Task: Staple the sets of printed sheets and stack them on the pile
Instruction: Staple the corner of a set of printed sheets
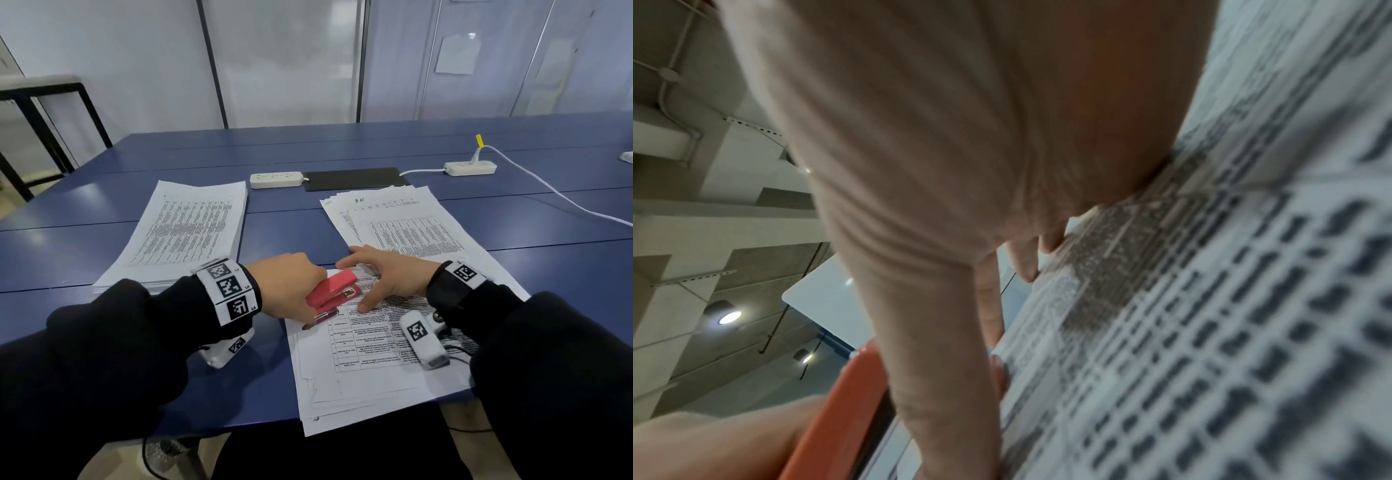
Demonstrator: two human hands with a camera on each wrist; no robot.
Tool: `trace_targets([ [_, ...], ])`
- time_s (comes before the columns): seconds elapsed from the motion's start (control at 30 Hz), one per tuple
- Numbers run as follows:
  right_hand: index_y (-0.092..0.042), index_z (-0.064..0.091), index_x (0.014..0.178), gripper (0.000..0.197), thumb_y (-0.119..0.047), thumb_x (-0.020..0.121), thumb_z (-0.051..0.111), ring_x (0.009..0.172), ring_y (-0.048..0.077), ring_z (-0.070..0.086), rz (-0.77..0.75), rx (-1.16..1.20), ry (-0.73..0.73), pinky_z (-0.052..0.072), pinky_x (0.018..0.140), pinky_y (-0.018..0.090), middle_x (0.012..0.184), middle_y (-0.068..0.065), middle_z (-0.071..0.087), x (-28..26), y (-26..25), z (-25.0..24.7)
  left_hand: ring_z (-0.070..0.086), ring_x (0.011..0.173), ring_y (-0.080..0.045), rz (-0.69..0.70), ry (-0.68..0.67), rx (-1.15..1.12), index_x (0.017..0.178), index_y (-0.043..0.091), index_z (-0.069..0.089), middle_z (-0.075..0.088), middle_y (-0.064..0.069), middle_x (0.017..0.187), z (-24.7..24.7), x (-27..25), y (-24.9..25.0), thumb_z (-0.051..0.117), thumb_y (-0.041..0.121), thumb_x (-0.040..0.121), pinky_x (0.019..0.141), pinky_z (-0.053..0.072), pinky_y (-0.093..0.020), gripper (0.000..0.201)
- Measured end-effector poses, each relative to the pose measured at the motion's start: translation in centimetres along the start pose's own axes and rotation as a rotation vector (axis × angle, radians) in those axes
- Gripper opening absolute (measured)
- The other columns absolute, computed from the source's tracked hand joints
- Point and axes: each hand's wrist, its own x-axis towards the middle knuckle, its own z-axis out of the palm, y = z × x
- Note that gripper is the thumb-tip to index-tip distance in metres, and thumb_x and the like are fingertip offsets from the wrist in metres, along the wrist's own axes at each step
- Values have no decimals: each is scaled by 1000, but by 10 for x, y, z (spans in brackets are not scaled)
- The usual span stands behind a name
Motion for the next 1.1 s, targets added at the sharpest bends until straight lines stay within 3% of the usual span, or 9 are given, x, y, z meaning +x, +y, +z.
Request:
trace_targets([
  [0.07,-57,56,131,95,-59,45,96,157,18,19,-4,-15,1,15,128,47,169,-11,17,-1,-2,-1,59,69,-22,-42,-12,-21,94,16,60,56,2,74,0,0,0,68,43,85,57,49,-31,29],
  [0.2,-51,55,138,102,-61,44,92,156,17,20,7,-35,2,14,128,48,169,-12,18,-4,-6,-3,60,66,-24,-102,9,-11,90,14,60,57,-1,74,5,-2,3,66,42,85,56,49,-31,28],
  [0.3,-42,53,144,91,-37,64,97,153,17,23,3,-42,9,16,127,46,166,-10,23,-6,-10,-3,56,60,-23,-150,31,14,86,12,63,57,-3,71,7,-3,5,64,43,88,51,40,-27,32],
  [0.4,-36,53,145,87,-26,69,95,150,18,28,7,-26,18,21,125,43,164,-6,28,-10,-15,-3,61,71,-27,-95,29,-16,93,13,61,57,-1,75,6,-6,2,63,46,88,56,44,-29,33],
  [0.5,-37,54,144,90,-32,65,97,150,19,30,17,-32,25,23,125,42,164,-6,28,-10,-14,-3,60,74,-25,-57,6,-25,89,22,52,52,4,74,4,-11,-2,66,42,84,60,48,-31,25],
  [0.67,-56,54,136,106,-65,37,91,154,17,23,14,-12,3,19,127,45,168,-14,19,0,0,-3,56,71,-21,-84,9,-51,85,25,49,50,5,73,7,-18,-5,69,42,84,56,40,-29,27],
  [0.73,-57,54,134,103,-63,40,95,154,16,23,4,-19,1,20,127,44,168,-15,19,2,2,-3,57,72,-21,-86,10,-67,86,25,49,51,5,74,8,-20,-7,68,42,83,59,44,-30,26],
  [0.83,-48,55,138,90,-38,60,99,150,16,29,4,-21,22,23,125,43,156,-22,26,1,0,-3,57,71,-21,-84,15,-72,88,24,51,51,4,75,9,-23,-8,67,43,84,58,44,-30,26],
  [1.1,-54,56,134,88,-33,61,99,153,16,24,23,-8,5,20,126,44,168,-13,17,0,-2,-4,59,77,-24,-106,28,-113,87,26,49,52,6,76,17,-36,-13,68,48,80,61,48,-33,30],
])
